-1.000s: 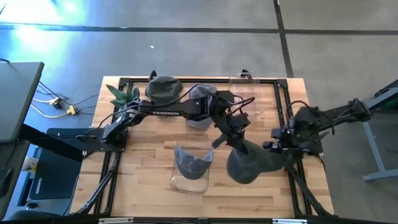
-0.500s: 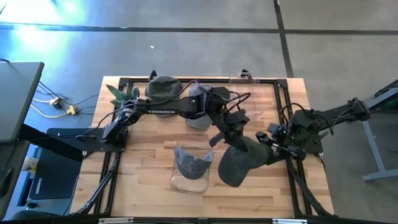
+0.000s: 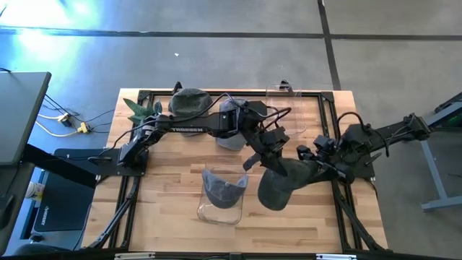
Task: Pick & Place hat
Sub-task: Put the bottom black cap into the top transparent bin
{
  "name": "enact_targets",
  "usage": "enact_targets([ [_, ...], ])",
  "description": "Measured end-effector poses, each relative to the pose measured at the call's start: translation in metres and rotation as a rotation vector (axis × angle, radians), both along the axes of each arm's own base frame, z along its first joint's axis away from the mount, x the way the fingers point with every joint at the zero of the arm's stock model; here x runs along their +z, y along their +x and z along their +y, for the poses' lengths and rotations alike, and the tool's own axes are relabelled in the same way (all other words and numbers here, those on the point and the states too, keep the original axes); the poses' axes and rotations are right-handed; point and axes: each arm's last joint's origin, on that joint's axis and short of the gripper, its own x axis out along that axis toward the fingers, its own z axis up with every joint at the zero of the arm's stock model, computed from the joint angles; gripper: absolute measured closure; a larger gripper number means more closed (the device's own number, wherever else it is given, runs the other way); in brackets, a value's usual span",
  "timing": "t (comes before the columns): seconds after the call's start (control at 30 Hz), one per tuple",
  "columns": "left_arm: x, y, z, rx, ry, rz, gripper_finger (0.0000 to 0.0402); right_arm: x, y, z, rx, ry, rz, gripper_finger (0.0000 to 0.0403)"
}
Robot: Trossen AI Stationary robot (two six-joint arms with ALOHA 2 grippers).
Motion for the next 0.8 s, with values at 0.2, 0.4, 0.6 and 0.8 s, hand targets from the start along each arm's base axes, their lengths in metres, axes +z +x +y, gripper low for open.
enact_targets([
  [0.2,-0.001,0.0,0.0,0.003,-0.001,0.008,0.0401,0.003,-0.001,0.0,0.007,0.009,-0.036,0.0248],
  [0.4,-0.001,0.0,0.0,0.013,-0.003,0.019,0.04,0.004,-0.001,0.0,0.003,0.012,-0.043,0.0345],
  [0.6,-0.004,0.0,0.007,0.04,-0.047,0.108,0.0335,0.0,0.0,0.0,0.002,0.011,0.014,0.0384],
  [0.8,-0.019,-0.007,0.052,-0.016,-0.058,0.261,0.023,-0.016,0.001,0.0,0.0,-0.026,0.182,0.0395],
])
